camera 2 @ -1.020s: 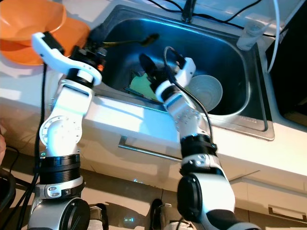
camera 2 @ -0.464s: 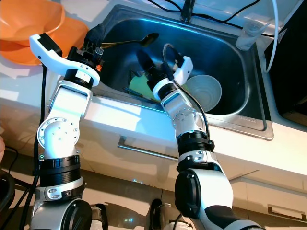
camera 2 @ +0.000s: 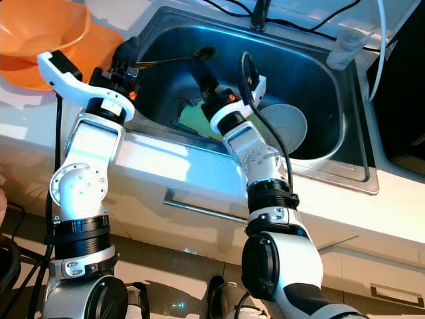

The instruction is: Kitchen organization

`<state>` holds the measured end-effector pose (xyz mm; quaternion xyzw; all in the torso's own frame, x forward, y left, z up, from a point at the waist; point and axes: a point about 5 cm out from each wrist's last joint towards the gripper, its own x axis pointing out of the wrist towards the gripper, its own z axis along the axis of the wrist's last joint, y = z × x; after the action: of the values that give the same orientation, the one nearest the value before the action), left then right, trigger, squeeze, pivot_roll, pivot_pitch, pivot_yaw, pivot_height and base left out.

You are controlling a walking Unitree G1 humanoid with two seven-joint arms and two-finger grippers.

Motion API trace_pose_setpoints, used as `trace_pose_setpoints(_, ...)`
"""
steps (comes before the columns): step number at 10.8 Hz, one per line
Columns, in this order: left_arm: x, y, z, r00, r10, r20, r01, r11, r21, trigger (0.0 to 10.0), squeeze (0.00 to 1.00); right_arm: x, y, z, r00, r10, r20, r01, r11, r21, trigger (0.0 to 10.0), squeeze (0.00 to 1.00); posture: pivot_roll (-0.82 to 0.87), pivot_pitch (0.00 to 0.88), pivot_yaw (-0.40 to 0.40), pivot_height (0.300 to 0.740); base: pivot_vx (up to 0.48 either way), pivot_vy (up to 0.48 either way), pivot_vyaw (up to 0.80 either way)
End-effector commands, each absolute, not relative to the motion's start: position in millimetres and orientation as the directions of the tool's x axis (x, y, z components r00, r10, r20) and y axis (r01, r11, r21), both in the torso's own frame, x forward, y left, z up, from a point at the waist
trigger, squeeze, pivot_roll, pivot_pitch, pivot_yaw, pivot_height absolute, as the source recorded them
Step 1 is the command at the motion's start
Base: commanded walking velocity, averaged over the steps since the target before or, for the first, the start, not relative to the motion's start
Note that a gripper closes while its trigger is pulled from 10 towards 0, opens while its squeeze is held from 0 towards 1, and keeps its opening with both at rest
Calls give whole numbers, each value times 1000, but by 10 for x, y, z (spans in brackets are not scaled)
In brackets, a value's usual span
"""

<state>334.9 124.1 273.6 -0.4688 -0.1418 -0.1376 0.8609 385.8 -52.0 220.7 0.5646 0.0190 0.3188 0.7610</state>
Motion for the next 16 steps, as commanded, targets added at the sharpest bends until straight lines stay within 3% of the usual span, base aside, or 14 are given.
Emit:
trace_pose_setpoints(1,3352,1177,2711,925,-129,358,372,499,-783,0,0,3797,-343,2349,749,522,408,-506,54,861,10000,0,47,218,-155,740,0,0,0)
trace_pose_setpoints(8,3362,1012,2723,920,-168,355,392,458,-798,0,0,3762,-211,2400,729,543,416,-502,12,865,10000,0,51,221,-152,740,0,0,0)
trace_pose_setpoints(16,3284,715,2786,898,-243,368,437,394,-808,0,0,3797,-79,2349,744,552,375,-474,41,879,10000,0,51,227,-153,740,0,0,0)
